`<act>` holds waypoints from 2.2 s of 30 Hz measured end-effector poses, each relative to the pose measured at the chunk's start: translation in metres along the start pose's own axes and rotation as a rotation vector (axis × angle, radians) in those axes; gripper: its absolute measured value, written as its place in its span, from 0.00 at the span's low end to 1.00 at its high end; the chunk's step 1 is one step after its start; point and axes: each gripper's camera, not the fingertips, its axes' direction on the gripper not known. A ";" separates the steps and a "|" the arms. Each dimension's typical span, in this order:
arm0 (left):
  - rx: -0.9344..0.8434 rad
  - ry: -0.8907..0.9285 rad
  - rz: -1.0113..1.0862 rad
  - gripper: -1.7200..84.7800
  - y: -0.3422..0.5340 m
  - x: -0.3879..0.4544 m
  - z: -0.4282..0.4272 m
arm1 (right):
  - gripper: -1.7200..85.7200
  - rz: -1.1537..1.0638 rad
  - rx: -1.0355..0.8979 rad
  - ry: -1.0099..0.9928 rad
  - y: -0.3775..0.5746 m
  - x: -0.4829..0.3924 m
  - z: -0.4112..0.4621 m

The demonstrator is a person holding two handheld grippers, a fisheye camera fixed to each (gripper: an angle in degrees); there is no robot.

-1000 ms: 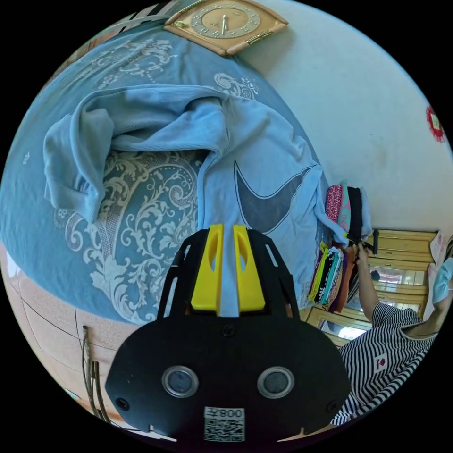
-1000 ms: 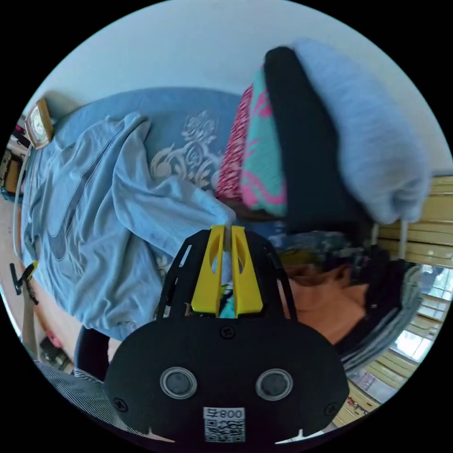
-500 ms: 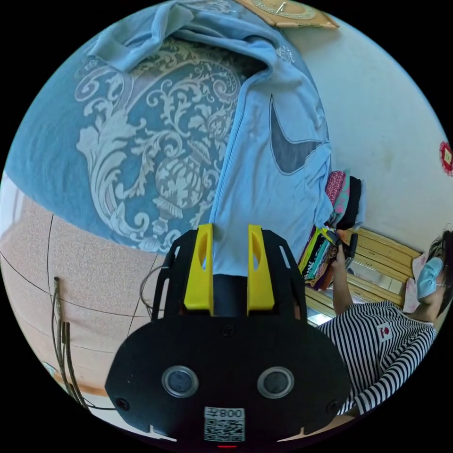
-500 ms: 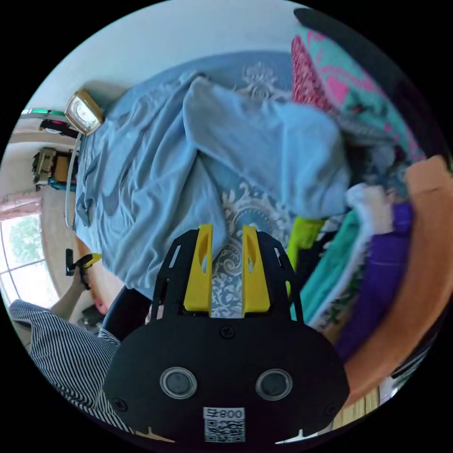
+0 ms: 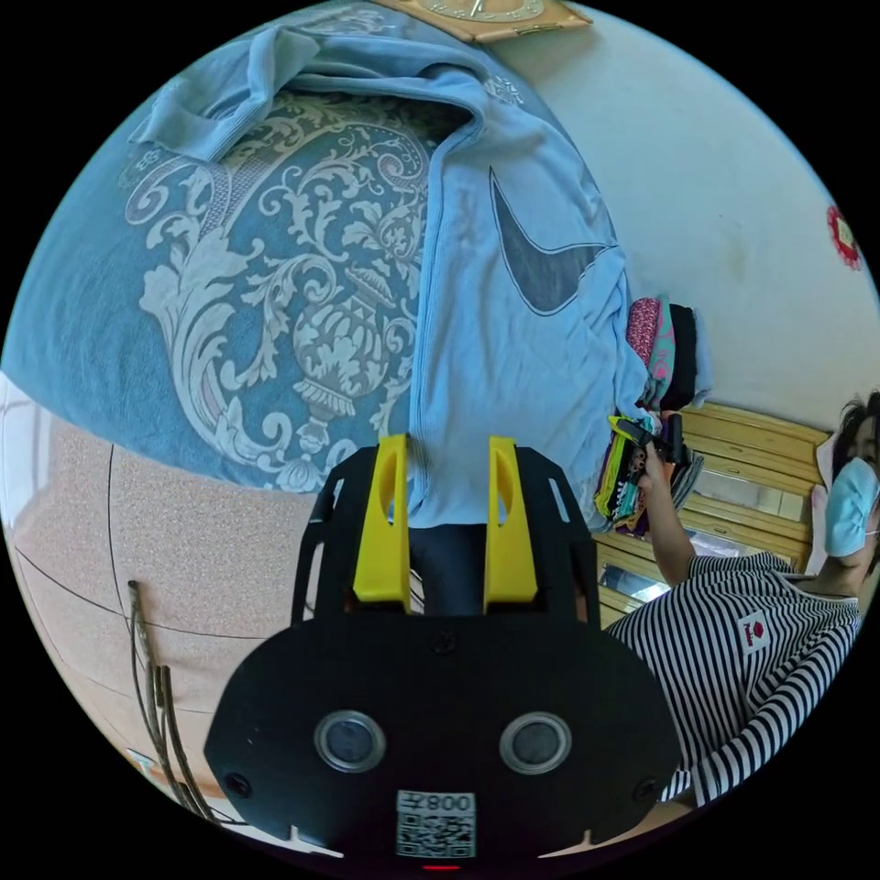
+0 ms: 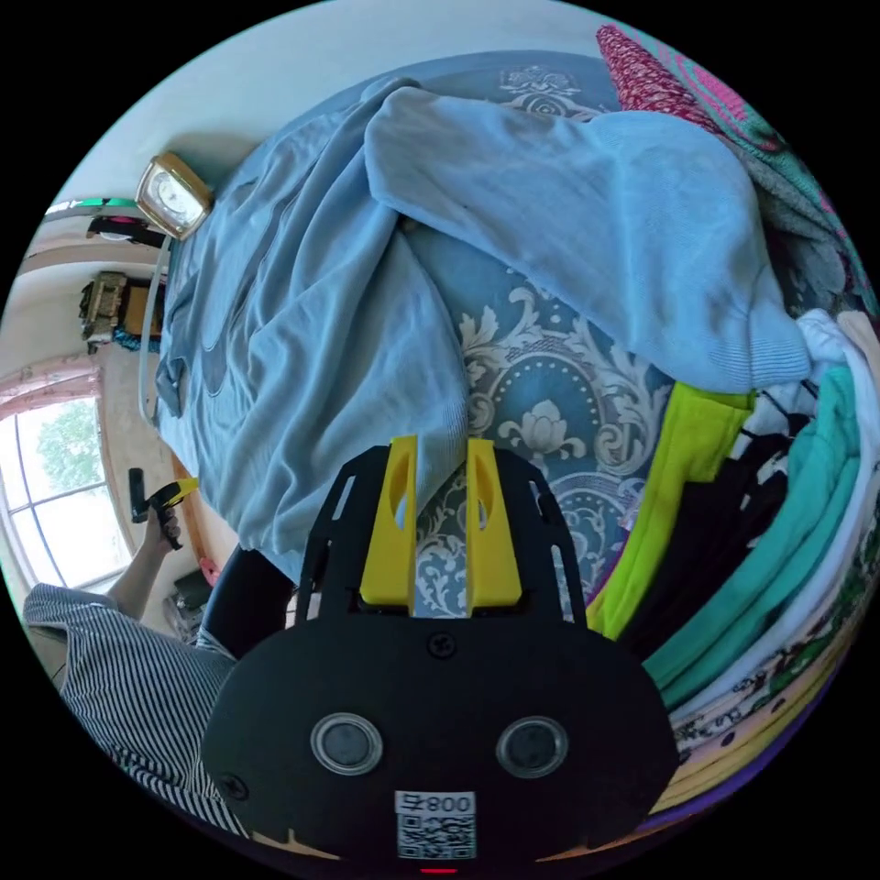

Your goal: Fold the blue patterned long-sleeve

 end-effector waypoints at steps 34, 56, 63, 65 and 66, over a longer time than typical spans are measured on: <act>0.321 0.243 0.193 0.04 0.175 -0.026 -0.028 | 0.04 -0.043 0.166 -0.390 0.376 0.035 -0.045; 0.187 0.137 -0.098 0.04 0.196 0.014 -0.018 | 0.04 0.249 0.074 -0.377 0.437 0.093 0.081; 0.217 0.070 -0.189 0.05 0.188 0.053 -0.065 | 0.05 0.285 0.042 -0.429 0.432 0.110 0.092; 0.245 0.040 -0.198 0.05 0.183 0.068 -0.083 | 0.05 0.293 0.052 -0.462 0.436 0.114 0.091; 0.263 0.025 -0.186 0.05 0.177 0.081 -0.095 | 0.05 0.294 0.055 -0.470 0.437 0.114 0.090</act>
